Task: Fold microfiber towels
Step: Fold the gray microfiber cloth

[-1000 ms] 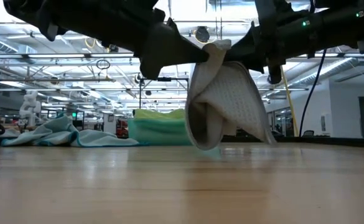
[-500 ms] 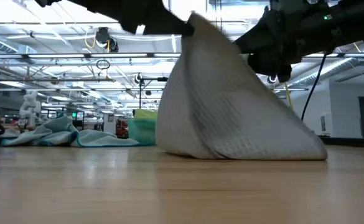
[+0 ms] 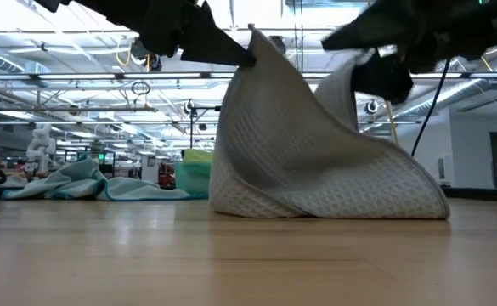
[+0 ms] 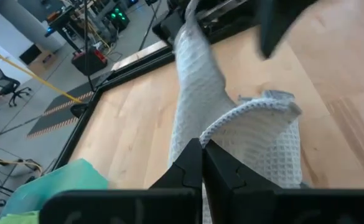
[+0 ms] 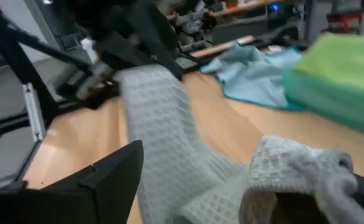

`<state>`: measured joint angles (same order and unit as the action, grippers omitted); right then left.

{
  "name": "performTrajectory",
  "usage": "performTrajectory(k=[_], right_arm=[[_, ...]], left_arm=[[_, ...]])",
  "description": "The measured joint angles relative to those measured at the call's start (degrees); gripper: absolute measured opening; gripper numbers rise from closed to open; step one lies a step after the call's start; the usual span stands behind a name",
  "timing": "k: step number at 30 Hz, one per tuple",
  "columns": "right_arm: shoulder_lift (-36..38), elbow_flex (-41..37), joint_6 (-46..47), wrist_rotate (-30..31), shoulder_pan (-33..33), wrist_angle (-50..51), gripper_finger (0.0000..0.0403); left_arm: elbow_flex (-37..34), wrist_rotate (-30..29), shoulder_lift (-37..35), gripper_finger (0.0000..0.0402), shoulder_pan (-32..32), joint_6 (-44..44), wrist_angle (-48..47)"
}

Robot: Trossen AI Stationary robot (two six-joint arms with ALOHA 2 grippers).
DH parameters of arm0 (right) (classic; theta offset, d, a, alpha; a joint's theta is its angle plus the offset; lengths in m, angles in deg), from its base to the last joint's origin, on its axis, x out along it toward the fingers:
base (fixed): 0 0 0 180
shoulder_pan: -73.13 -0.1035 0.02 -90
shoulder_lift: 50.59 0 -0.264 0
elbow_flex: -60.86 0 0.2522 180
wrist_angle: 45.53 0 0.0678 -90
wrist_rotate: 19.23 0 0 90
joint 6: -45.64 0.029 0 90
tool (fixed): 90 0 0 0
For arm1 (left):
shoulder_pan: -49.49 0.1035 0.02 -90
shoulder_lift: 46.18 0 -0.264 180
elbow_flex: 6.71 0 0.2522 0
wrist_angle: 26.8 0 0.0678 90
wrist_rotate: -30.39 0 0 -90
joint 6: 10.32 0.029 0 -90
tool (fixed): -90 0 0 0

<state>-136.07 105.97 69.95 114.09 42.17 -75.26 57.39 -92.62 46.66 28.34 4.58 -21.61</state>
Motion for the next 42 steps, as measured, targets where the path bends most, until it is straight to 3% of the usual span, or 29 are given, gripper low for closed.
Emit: performTrajectory(k=[7,10,12,15,19,29,31,34,38,42], right_arm=[[-8.6,12.4,-17.5,0.7,-1.9,0.7,0.0302],[-10.8,16.3,-18.7,3.3,-3.1,7.7,0.0302],[-9.8,17.3,-14.0,2.9,-4.6,19.3,0.0302],[-5.4,17.3,2.7,2.8,-6.9,39.0,0.0302],[1.5,17.3,20.9,3.0,-9.8,54.4,0.0302],[10.9,17.3,35.9,-1.1,-11.4,91.0,0.0302],[11.7,17.3,35.1,-1.4,-11.4,90.3,0.0302],[11.7,17.3,28.3,1.7,-11.4,78.9,0.0302],[8.1,14.6,8.0,6.0,-11.0,49.0,0.0302],[-0.3,13.3,-7.5,7.8,-8.8,22.7,0.0302]], left_arm=[[0.0,0.1,0.0,0.0005,0.5,-2.1,-0.2],[0.0,0.1,0.0,0.0002,0.6,-2.9,-0.7],[0.0,0.1,0.0,0.0004,0.4,-3.9,-1.2],[0.0,0.1,0.0,0.0007,-0.6,-5.0,-2.9],[0.0,0.1,0.0,0.0003,-1.4,-5.2,-4.1],[0.0,0.1,0.0,0.0007,-1.4,-4.8,-3.1],[0.0,0.1,0.0,0.0008,-1.3,-4.9,-2.9],[0.0,0.1,0.0,0.0003,-1.1,-5.0,-2.2],[0.0,0.1,0.0,0.0007,-0.2,-6.0,-1.2],[0.0,0.1,0.0,0.0003,0.3,-6.6,-0.3]])
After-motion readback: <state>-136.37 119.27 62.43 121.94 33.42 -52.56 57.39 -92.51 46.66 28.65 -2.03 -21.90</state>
